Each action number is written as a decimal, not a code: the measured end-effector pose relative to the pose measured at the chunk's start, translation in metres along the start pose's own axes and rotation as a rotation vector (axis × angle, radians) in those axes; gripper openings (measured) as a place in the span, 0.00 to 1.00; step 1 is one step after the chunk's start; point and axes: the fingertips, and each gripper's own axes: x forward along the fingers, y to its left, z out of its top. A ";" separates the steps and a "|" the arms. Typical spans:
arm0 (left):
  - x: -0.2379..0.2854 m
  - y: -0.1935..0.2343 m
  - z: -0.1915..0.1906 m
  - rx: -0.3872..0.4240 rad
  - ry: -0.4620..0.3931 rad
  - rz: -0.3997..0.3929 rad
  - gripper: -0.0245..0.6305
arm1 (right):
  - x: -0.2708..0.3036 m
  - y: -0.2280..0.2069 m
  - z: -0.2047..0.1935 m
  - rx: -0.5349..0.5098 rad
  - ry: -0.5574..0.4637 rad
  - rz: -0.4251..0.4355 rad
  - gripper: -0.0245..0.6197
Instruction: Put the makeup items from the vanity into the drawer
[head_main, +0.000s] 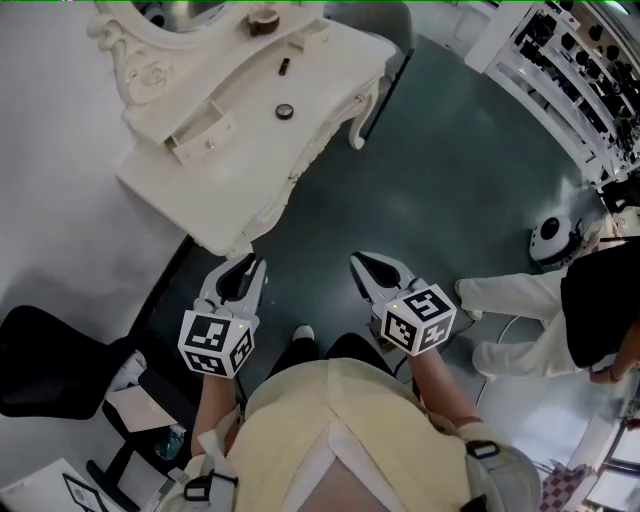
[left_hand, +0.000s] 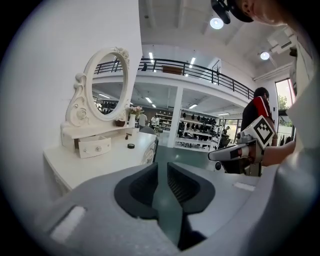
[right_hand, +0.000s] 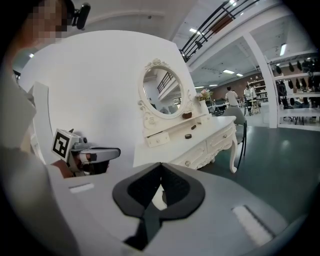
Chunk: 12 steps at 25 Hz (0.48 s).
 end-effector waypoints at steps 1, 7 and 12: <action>0.001 0.003 0.000 0.001 -0.001 -0.003 0.14 | 0.002 -0.001 0.000 0.003 -0.001 -0.005 0.04; 0.015 0.008 0.000 0.002 0.005 -0.020 0.23 | 0.012 -0.008 -0.002 0.022 0.015 -0.010 0.04; 0.043 0.009 0.009 0.005 -0.002 -0.010 0.29 | 0.034 -0.028 0.012 0.013 0.012 0.019 0.04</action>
